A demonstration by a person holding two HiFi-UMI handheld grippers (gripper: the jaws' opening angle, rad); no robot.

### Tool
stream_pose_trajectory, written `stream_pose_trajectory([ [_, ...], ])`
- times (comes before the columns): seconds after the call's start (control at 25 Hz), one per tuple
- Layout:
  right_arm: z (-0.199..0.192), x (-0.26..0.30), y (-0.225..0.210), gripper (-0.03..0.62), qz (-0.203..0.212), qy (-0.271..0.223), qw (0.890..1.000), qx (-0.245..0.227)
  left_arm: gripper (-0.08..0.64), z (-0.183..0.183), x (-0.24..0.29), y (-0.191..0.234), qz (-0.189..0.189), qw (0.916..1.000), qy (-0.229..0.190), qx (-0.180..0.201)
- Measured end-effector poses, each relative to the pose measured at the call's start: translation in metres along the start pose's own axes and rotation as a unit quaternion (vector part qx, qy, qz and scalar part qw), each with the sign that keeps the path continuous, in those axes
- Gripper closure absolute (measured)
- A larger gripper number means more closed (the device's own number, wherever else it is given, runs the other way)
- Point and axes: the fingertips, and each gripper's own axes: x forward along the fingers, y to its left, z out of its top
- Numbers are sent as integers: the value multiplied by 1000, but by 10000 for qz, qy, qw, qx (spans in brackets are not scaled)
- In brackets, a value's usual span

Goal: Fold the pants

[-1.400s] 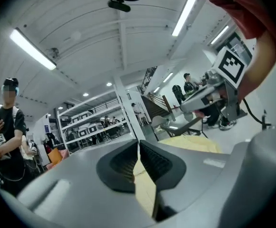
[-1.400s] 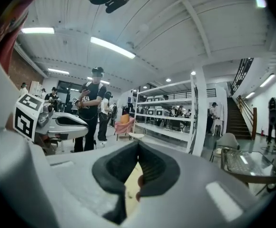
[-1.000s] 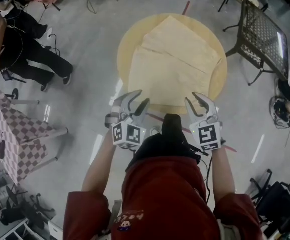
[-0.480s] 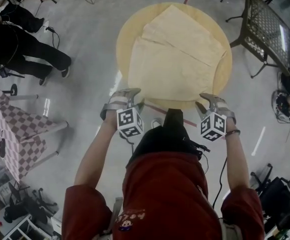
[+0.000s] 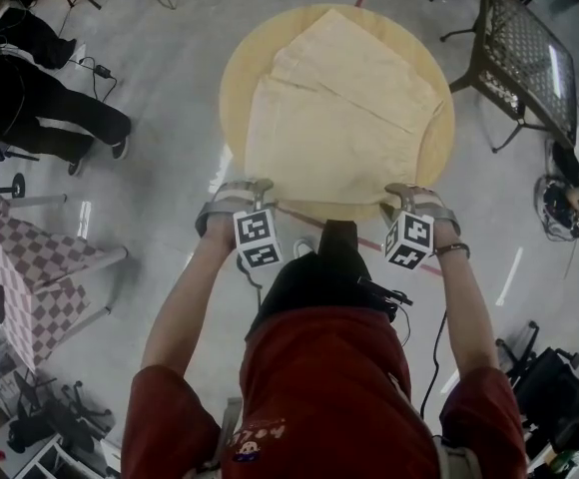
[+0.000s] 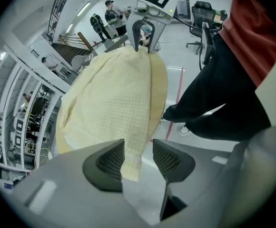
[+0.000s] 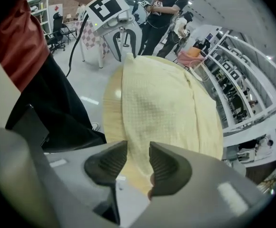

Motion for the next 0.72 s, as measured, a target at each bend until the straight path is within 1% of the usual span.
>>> stream_pose_trajectory([
  [0.08, -6, 3, 4, 443, 115, 79, 9999, 48, 372, 0, 4, 3, 46, 9999, 41, 126],
  [0.2, -10, 3, 5, 448, 179, 77, 9997, 159, 392, -1, 10, 2, 17, 9996, 132, 266],
  [0.4, -14, 4, 11, 533, 215, 49, 9996, 190, 430, -3, 11, -1, 46, 9994, 123, 305],
  [0.44, -14, 4, 11, 571, 191, 51, 9996, 183, 442, -5, 10, -2, 53, 9995, 122, 301],
  [0.48, -15, 4, 11, 586, 163, 51, 9997, 186, 454, -5, 9, -2, 64, 9995, 118, 297],
  [0.6, -16, 0, 6, 589, 90, -8, 9996, 257, 488, -4, 6, -3, 91, 9994, 133, 306],
  [0.72, -11, -4, 1, 589, -26, -113, 9993, 358, 540, -6, 2, -1, 182, 9994, 128, 253],
])
